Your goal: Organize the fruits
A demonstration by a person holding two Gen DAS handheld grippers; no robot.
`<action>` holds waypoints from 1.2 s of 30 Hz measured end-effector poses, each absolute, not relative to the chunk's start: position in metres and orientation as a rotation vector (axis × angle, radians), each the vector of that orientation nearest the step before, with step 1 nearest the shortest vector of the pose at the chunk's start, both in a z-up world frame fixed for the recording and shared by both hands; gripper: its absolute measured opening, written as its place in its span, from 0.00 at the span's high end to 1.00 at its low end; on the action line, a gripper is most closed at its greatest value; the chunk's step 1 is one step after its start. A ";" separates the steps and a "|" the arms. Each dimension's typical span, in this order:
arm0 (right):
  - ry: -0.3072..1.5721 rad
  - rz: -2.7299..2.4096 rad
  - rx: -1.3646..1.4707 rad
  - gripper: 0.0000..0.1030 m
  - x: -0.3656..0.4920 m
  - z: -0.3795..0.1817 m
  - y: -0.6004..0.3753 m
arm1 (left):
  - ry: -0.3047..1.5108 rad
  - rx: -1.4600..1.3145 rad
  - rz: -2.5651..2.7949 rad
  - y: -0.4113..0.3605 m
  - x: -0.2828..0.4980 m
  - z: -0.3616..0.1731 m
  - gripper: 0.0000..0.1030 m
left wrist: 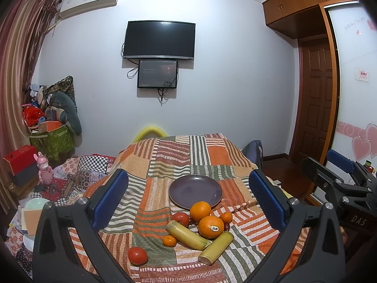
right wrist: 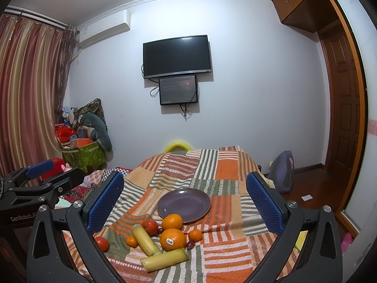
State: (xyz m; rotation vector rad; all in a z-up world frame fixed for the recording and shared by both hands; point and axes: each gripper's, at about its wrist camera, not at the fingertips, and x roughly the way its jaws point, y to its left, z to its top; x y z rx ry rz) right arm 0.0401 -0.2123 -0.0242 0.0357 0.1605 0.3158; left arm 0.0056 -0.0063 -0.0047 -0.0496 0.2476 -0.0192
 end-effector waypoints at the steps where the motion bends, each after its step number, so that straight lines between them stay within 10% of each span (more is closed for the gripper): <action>1: 0.161 0.315 0.035 0.00 0.040 -0.024 -0.212 | 0.248 -0.048 -0.020 -0.007 0.006 -0.005 0.00; 11: 0.144 0.297 -0.016 0.00 0.038 -0.029 -0.205 | 0.274 -0.046 -0.031 -0.005 0.010 -0.009 0.00; 16: 0.165 0.321 -0.027 0.01 0.044 -0.033 -0.203 | 0.323 -0.051 -0.020 0.002 0.020 -0.015 0.20; 27: 0.295 0.382 -0.039 0.30 0.070 -0.052 -0.198 | 0.438 -0.035 0.025 0.045 0.044 -0.046 0.23; 36: 0.448 0.416 -0.065 0.33 0.096 -0.080 -0.185 | 0.613 -0.086 0.033 0.084 0.071 -0.097 0.24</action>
